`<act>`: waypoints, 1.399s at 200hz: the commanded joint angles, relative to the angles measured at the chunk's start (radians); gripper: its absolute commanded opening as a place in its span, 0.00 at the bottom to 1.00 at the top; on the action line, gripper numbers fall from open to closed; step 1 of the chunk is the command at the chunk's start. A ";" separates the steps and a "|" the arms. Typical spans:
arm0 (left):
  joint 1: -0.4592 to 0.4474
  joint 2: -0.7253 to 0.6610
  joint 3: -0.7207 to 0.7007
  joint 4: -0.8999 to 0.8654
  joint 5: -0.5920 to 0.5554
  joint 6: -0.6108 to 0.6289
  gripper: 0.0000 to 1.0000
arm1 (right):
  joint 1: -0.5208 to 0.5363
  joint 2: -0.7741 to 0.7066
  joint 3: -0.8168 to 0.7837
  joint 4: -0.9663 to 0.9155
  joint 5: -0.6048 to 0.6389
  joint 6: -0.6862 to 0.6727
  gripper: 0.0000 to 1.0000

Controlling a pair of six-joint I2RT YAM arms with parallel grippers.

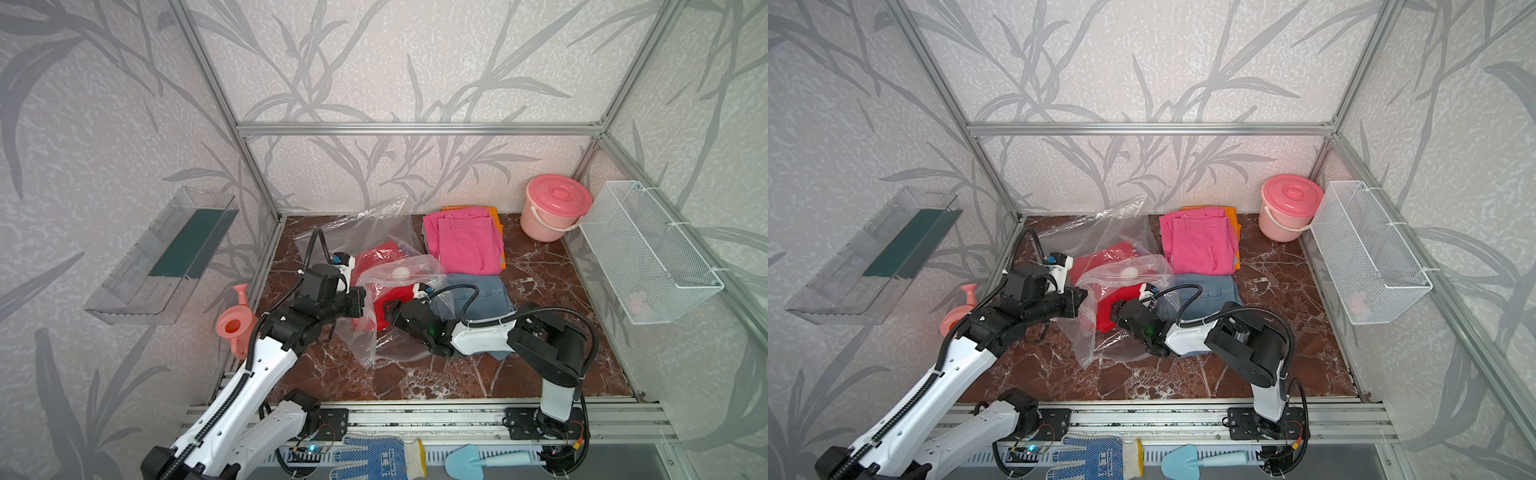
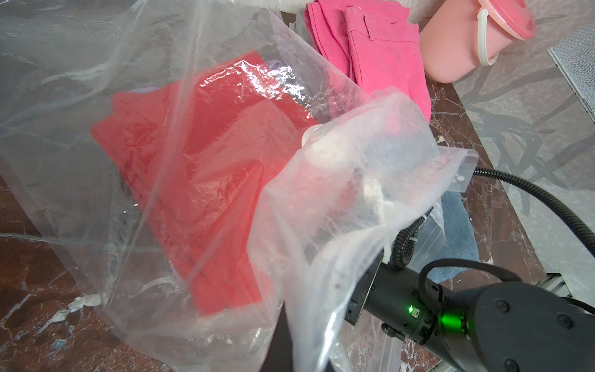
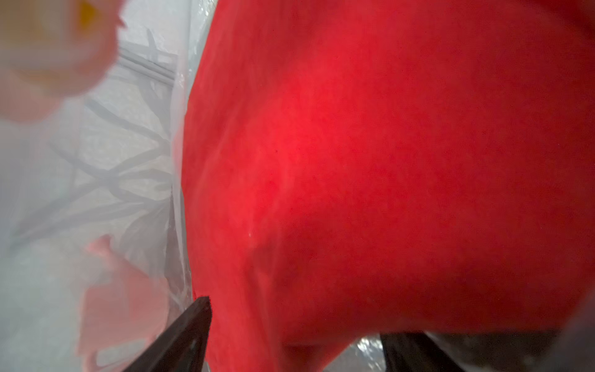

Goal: Take the trousers out of the vacuum bag
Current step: Take out the trousers from the vacuum bag.

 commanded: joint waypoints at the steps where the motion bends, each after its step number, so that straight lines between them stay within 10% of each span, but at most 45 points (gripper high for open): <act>1: -0.005 -0.001 -0.003 0.004 -0.010 0.026 0.00 | -0.011 -0.011 0.059 0.036 -0.014 -0.079 0.80; 192: -0.004 0.004 -0.009 -0.001 -0.029 0.022 0.00 | -0.030 0.029 -0.010 0.058 -0.043 0.000 0.78; 280: -0.004 0.002 -0.011 -0.001 -0.033 0.024 0.00 | -0.048 0.029 0.110 0.010 -0.075 -0.097 0.19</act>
